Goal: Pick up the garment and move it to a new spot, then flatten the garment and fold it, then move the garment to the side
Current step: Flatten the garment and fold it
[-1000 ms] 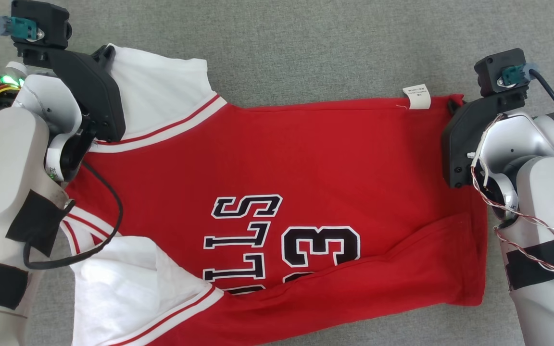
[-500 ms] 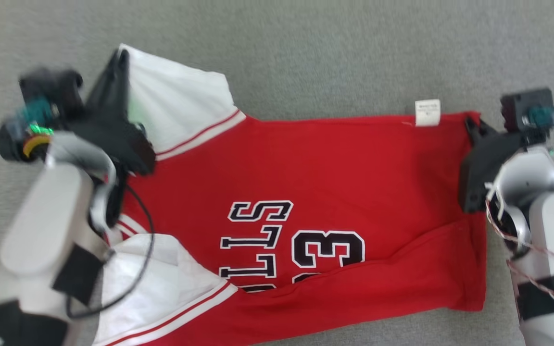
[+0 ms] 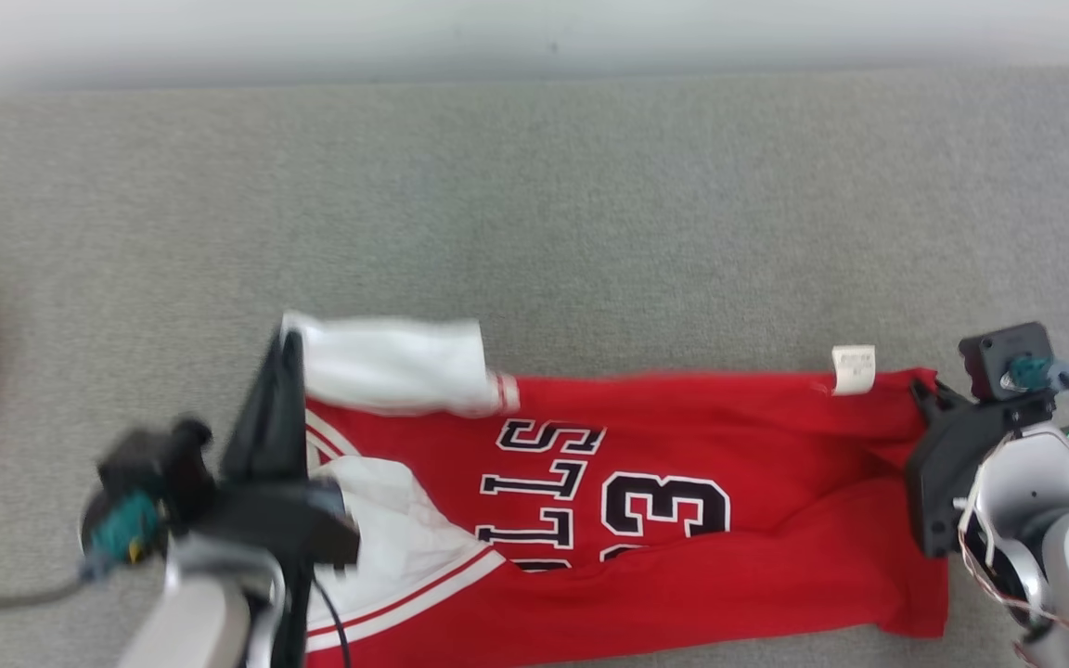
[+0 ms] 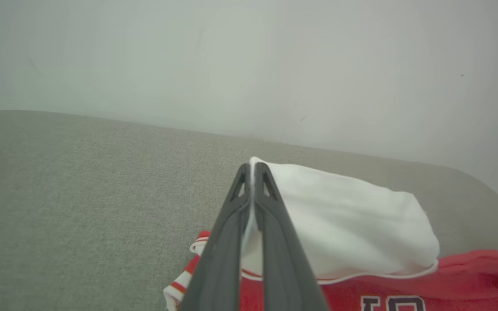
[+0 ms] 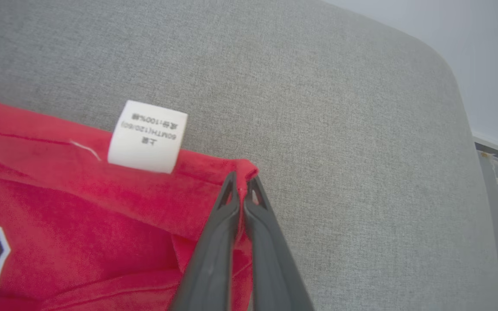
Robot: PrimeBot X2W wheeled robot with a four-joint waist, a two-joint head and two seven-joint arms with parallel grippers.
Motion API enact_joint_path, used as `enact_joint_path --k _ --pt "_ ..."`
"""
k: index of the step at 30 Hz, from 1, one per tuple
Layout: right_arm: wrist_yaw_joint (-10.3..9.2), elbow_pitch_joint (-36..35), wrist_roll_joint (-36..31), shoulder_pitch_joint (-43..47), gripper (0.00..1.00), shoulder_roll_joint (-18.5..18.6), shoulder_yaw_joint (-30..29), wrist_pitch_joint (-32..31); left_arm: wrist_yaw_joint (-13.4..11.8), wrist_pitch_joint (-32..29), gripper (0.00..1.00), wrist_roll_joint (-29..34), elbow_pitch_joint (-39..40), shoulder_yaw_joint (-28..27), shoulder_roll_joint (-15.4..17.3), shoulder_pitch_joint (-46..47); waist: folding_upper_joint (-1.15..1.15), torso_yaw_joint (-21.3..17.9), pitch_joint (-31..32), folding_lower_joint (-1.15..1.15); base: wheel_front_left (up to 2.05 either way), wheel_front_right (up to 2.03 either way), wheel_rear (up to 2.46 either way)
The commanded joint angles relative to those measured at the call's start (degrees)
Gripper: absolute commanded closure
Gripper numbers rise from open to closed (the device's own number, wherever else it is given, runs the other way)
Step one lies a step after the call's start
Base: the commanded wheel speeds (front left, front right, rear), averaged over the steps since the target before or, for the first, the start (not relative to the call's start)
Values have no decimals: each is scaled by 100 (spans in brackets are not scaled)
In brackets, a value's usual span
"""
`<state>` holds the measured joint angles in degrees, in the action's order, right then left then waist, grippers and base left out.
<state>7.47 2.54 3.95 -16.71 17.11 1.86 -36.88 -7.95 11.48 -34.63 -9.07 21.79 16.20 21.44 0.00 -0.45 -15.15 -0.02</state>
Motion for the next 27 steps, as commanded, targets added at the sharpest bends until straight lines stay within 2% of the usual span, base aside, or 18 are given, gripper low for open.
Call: enact_joint_path --k 1,7,16,17,18,22,27 --pt "7 -53 -4 72 100 183 76 -34 -61 -38 100 -43 149 14 -14 -223 0 118 138 2 0 0 0" --pt "7 -69 54 247 100 785 567 -333 -263 -186 100 -269 648 106 -124 -983 0 235 251 2 0 0 0" --pt "7 -199 341 432 100 1394 1095 -796 -398 -211 100 -375 686 198 -227 -1501 0 337 302 2 0 0 0" --pt "7 -203 409 449 8 1399 1103 -863 -407 -220 100 -375 682 224 -235 -1541 0 341 303 2 0 0 0" --pt "7 -219 465 468 0 1389 1098 -923 -405 -230 100 -382 668 250 -243 -1582 0 346 303 2 0 0 0" --pt "7 -324 597 523 0 1349 1069 -1132 -383 -216 100 -417 587 288 -250 -1694 0 365 313 2 0 0 0" --pt "7 -699 670 584 0 1235 840 -1186 -476 -209 100 -374 564 391 -319 -1854 0 392 345 2 0 0 0"
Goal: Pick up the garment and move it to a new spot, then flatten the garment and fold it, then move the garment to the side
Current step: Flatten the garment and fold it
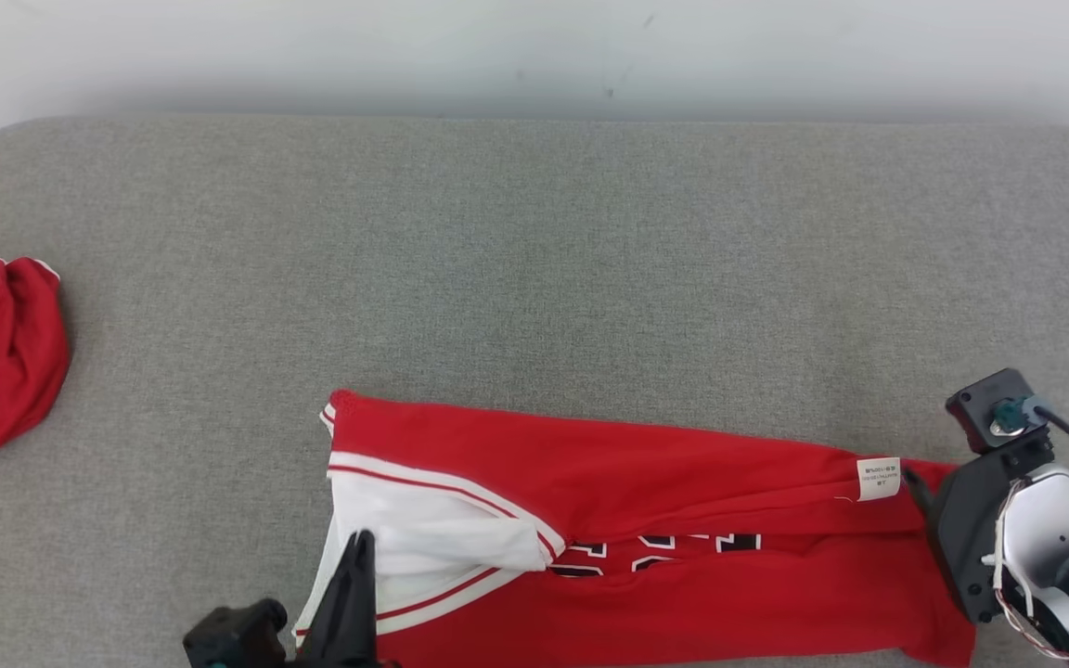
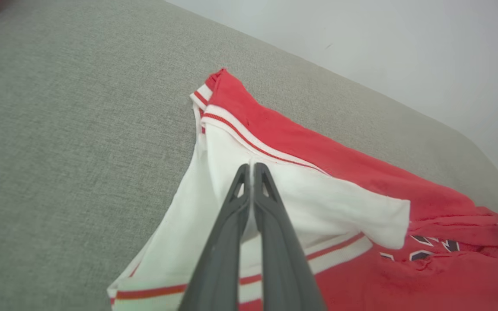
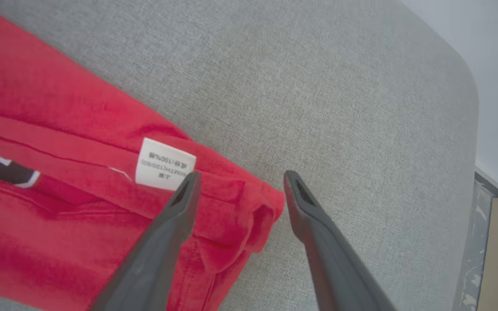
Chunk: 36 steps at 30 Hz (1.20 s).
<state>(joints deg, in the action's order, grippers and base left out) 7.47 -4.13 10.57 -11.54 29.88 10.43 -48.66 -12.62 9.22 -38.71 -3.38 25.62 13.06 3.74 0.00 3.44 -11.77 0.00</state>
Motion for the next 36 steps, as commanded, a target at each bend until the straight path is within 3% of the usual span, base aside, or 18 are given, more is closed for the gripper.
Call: enact_joint_path --k 1,9,10,11,12,18,23,27,32,36 --pt "7 -96 -6 87 0 -76 -94 -3 -34 3 100 9 2 18 -26 -132 0 3 13 0 0 0 0" --pt "7 -677 -185 364 0 -398 -702 -4 -25 11 100 -152 -186 -14 12 -371 0 56 41 0 0 0 0" --pt "7 -737 -216 395 0 -437 -738 -11 -29 13 84 -134 -238 -8 31 -362 0 62 43 0 0 0 0" --pt "7 -805 -236 419 0 -478 -775 -3 -29 -8 6 -115 -299 7 42 -355 0 68 44 0 0 0 0" --pt "7 -855 -248 451 0 -527 -809 9 -47 10 0 -76 -362 8 63 -343 0 72 47 0 0 0 0" --pt "7 -1079 -187 658 0 -1040 -1131 244 -158 67 0 -30 -709 -60 154 -381 0 112 94 0 0 0 0" --pt "7 -1233 -125 904 0 -1974 -1790 739 -187 420 0 175 -650 -269 313 -351 0 190 211 0 0 0 0" --pt "7 -1207 -206 1051 0 -2494 -2179 1226 -147 596 0 608 -164 -568 300 -303 0 211 340 0 0 0 0" --pt "7 -803 -272 1161 0 -2695 -2560 1888 131 597 0 1458 827 -1137 1 -467 0 173 463 0 0 0 0" --pt "7 -317 -34 1183 0 -2704 -2605 2196 384 599 0 1863 1184 -1346 -204 -541 0 126 527 0 0 0 0"
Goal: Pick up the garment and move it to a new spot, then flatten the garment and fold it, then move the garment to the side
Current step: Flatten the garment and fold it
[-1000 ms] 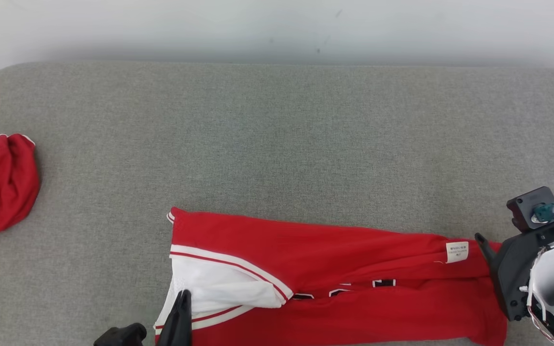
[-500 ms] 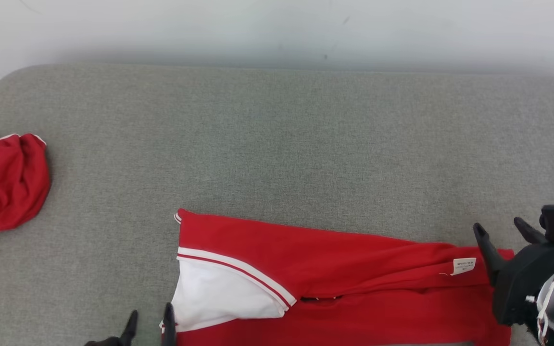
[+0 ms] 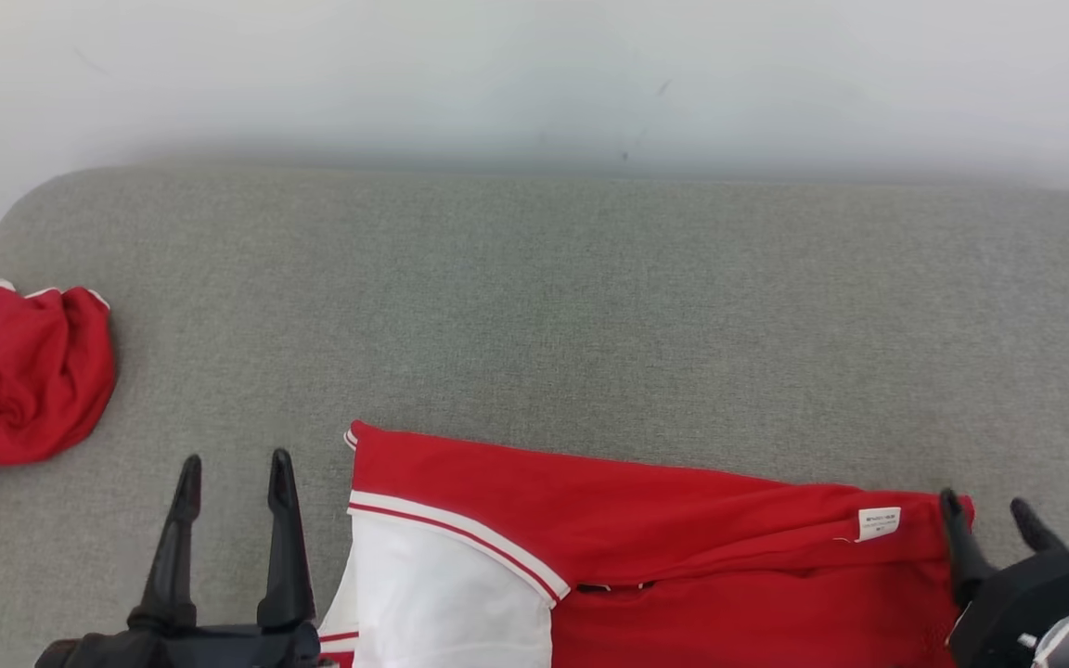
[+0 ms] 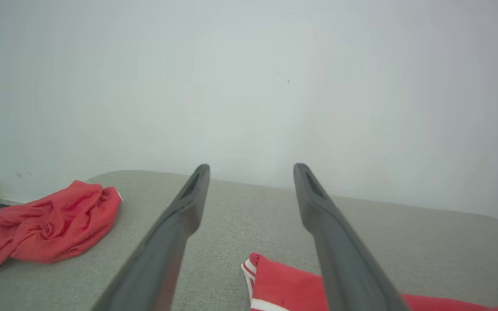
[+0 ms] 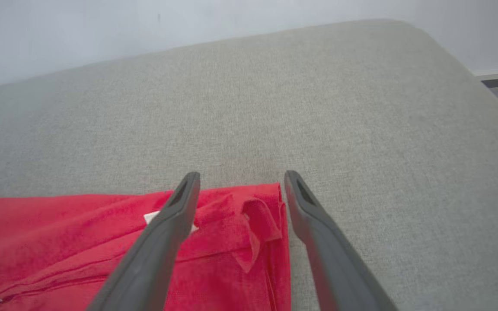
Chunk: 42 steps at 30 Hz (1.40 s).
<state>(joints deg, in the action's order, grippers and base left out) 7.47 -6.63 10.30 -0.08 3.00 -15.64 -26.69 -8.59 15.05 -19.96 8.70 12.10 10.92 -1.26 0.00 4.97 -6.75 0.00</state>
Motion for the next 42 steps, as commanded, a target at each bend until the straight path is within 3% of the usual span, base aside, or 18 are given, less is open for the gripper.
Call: enact_joint_path --k 1,7,12,17,25,33,42 --pt "7 101 42 39 0 -16 20 69 57 17 0 121 76 -67 -65 -63 0 -49 44 0 0 0 0" --pt "7 881 51 17 0 -10 202 301 478 18 0 582 363 -442 -464 -194 0 -119 74 0 0 0 0" --pt "7 1248 34 -300 0 -13 -107 578 734 18 0 700 271 -636 -635 -305 0 -164 85 0 0 0 0" --pt "7 1548 -218 -820 0 -12 -214 395 914 19 0 769 204 -737 -749 -342 0 -184 70 0 0 0 0" --pt "7 1757 -407 -924 0 -19 20 -557 1008 19 0 765 120 -753 -796 -263 0 -123 -15 0 0 0 0" --pt "7 1083 -112 -132 0 -11 158 -1133 975 19 0 626 69 -766 -804 -237 0 -98 -81 0 0 0 0" --pt "7 826 -63 -67 0 -13 171 -1126 942 19 0 583 60 -750 -804 -141 0 -212 -157 0 0 0 0"
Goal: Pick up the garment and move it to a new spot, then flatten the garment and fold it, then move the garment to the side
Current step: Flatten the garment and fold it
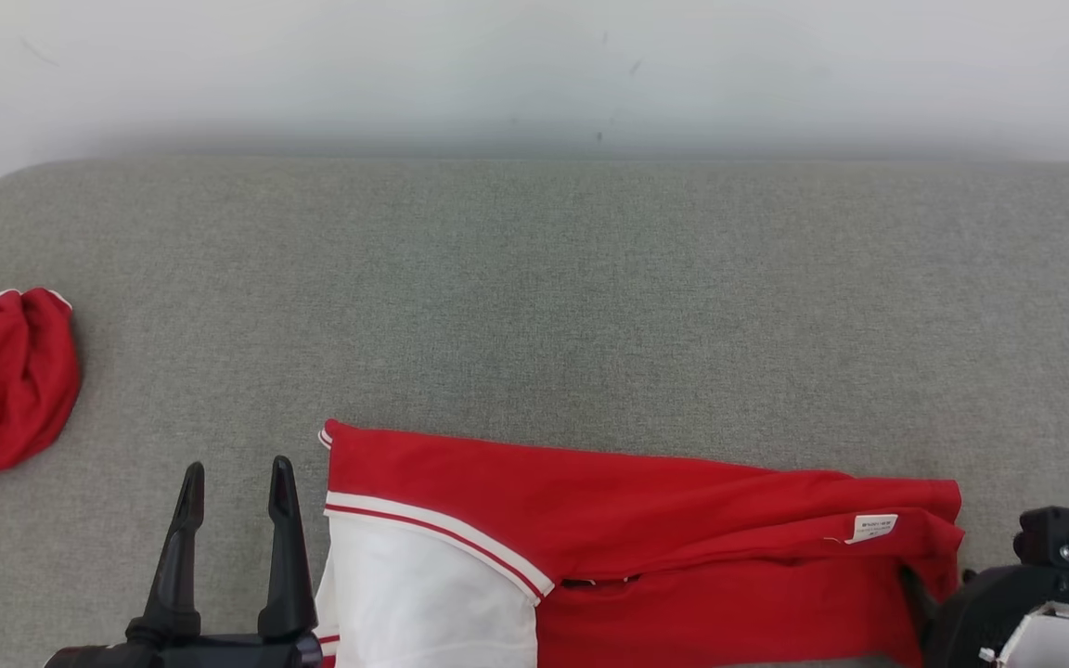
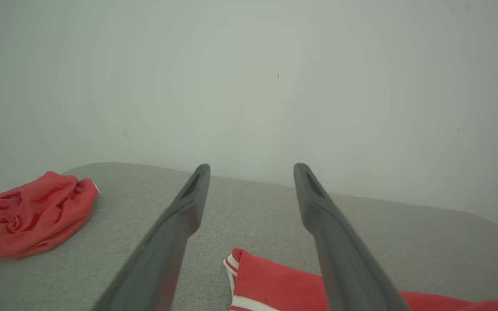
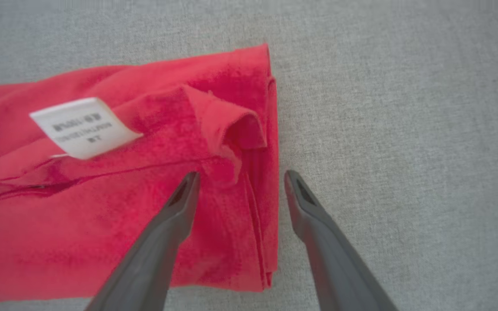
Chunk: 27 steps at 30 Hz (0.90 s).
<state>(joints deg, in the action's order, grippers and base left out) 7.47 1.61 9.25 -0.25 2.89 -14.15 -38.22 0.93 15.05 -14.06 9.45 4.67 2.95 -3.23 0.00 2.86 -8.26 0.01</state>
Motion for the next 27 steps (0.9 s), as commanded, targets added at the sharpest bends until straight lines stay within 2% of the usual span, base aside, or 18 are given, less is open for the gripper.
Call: enact_joint_path --k 1,5,14,21,22,23,27 --pt "7 3 82 -68 0 -1 49 41 -5 19 0 -7 -21 -1 -7 78 0 6 -10 -1 0 0 0" --pt "7 -2 112 -78 0 2 38 43 3 19 0 -13 -32 21 -8 96 0 43 -27 -1 0 0 0" --pt "7 369 -319 -362 0 0 -280 -59 -5 19 0 -90 -35 27 -8 151 0 196 -155 -1 0 0 0" --pt "7 688 -376 -529 0 -9 -211 -182 -20 19 0 -97 -46 10 -8 171 0 309 -225 -1 0 0 0" --pt "7 710 -357 -515 56 -14 -166 -210 -17 19 0 -101 -50 6 -8 172 0 317 -229 -1 0 0 0" --pt "8 719 -345 -501 100 -19 -128 -227 -14 19 0 -110 -54 4 -8 170 0 324 -230 -1 0 0 0" --pt "7 702 -301 -425 100 -7 -141 -191 -24 19 0 -145 -65 -21 -8 156 0 315 -225 -1 0 0 0"
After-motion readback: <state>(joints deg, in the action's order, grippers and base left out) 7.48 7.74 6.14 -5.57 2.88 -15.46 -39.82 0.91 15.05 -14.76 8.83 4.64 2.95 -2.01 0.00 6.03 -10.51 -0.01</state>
